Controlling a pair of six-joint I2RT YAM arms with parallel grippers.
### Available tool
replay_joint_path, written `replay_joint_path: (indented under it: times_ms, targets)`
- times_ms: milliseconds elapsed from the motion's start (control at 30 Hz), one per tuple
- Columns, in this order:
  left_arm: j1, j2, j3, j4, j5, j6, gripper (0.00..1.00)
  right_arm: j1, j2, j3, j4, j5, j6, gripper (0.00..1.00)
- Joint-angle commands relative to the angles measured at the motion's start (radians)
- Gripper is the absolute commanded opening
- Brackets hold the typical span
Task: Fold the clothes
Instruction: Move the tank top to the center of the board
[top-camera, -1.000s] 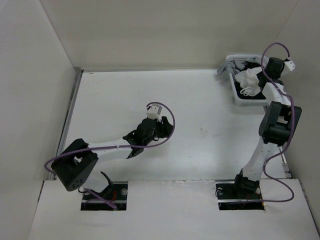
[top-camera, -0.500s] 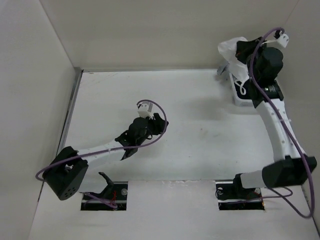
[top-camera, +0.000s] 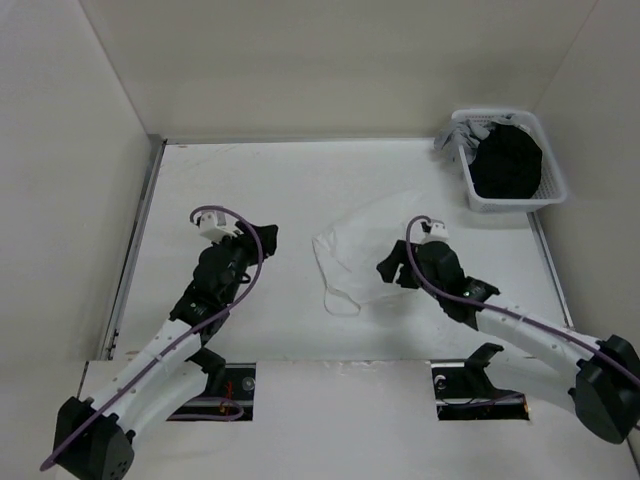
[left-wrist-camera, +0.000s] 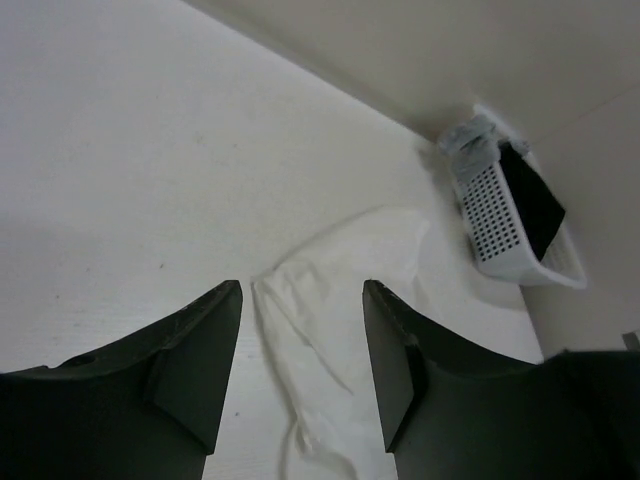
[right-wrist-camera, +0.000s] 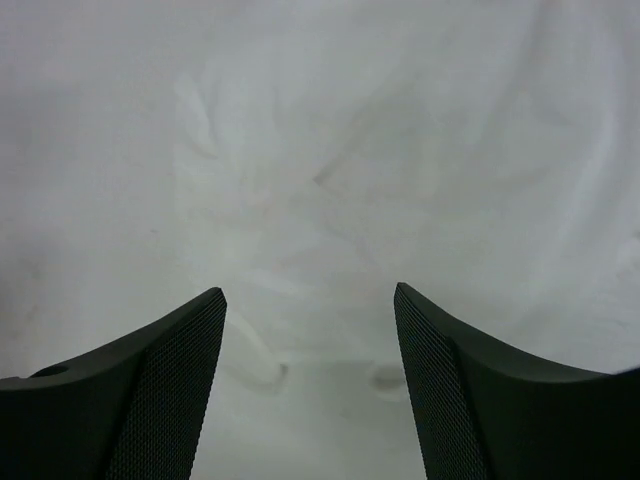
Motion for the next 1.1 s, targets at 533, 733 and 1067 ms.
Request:
replay_joint_path:
  times_ms: [533,733,1067]
  targets:
    - [-0.231,0.638,0.172,-0.011,0.051,0.029,0.46,-0.212,0.082,0.009,-0.022,0.141,0.058,0.51]
    - [-0.252,0.659,0.245,0.009,0.046,0.004,0.4,-0.278,0.231,0.101,0.09,0.107,-0.009,0.54]
    - [-0.32,0.886,0.387,-0.003,0.129,-0.333,0.19,-0.381,0.512,0.307,0.231,0.032,0.0,0.41]
